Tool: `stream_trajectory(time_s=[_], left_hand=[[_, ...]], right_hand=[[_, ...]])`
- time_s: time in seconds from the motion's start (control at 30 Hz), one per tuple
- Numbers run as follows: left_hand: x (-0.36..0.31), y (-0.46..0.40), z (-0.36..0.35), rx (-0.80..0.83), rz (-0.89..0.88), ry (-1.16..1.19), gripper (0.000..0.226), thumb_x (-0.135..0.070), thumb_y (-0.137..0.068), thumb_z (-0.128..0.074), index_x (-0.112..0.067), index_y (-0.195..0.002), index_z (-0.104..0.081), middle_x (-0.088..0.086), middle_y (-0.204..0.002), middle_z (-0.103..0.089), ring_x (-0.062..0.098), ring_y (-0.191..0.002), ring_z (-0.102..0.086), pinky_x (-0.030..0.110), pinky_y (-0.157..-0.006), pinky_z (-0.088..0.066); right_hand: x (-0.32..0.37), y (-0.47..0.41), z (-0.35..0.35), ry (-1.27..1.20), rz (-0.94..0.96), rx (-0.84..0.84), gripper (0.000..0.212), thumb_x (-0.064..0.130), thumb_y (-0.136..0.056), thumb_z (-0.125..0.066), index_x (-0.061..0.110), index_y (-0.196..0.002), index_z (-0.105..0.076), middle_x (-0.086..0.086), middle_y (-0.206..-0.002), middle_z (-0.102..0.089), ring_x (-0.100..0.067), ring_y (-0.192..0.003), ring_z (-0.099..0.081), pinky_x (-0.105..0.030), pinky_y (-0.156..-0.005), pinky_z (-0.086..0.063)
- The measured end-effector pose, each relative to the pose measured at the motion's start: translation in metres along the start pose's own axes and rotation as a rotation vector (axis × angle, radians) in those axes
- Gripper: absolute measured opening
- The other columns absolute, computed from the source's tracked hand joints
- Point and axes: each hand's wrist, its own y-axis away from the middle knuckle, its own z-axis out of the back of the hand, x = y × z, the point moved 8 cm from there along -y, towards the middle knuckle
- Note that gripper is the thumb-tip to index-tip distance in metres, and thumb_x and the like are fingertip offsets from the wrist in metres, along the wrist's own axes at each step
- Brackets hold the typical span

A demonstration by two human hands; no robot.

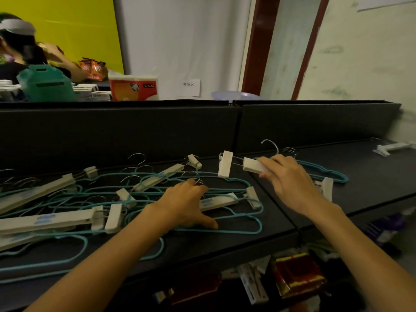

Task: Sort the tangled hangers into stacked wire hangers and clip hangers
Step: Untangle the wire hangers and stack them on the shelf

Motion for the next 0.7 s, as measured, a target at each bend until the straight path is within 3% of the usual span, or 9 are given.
stream_trajectory(time_s=[0.2, 0.4, 0.53, 0.7], left_hand=[[-0.015, -0.012, 0.010, -0.104, 0.012, 0.205, 0.092, -0.069, -0.061, -0.069, -0.032, -0.139, -0.036, 0.002, -0.131, -0.044, 0.020, -0.118, -0.042, 0.033, -0.093, -0.042], [-0.054, -0.041, 0.025, -0.248, -0.024, 0.210, 0.090, -0.073, -0.062, -0.065, -0.036, -0.138, -0.035, -0.002, -0.124, -0.042, 0.016, -0.110, -0.043, 0.031, -0.089, -0.045], [-0.101, -0.075, 0.030, -0.348, -0.063, 0.217, 0.090, -0.073, -0.065, -0.062, -0.034, -0.141, -0.032, -0.002, -0.125, -0.041, 0.017, -0.115, -0.039, 0.032, -0.091, -0.043], [-0.140, -0.116, 0.028, -0.416, -0.077, 0.180, 0.089, -0.068, -0.068, -0.064, -0.029, -0.142, -0.032, -0.001, -0.122, -0.041, 0.015, -0.110, -0.037, 0.028, -0.087, -0.041]], right_hand=[[-0.023, -0.001, 0.005, -0.047, 0.030, -0.009, 0.042, 0.031, -0.089, -0.046, 0.013, -0.126, -0.054, -0.006, -0.105, -0.058, -0.026, -0.092, -0.051, -0.045, -0.074, -0.046], [-0.071, 0.008, 0.030, -0.045, 0.009, -0.061, 0.041, 0.029, -0.091, -0.046, 0.012, -0.128, -0.053, -0.009, -0.107, -0.057, -0.025, -0.093, -0.050, -0.045, -0.072, -0.047], [-0.120, 0.024, 0.045, -0.016, -0.023, -0.076, 0.038, 0.024, -0.093, -0.051, 0.013, -0.129, -0.052, -0.008, -0.106, -0.057, -0.024, -0.092, -0.048, -0.042, -0.071, -0.043], [-0.179, 0.046, 0.060, -0.026, -0.117, -0.095, 0.037, 0.023, -0.093, -0.050, 0.012, -0.128, -0.053, -0.010, -0.106, -0.057, -0.027, -0.093, -0.048, -0.048, -0.073, -0.046]])
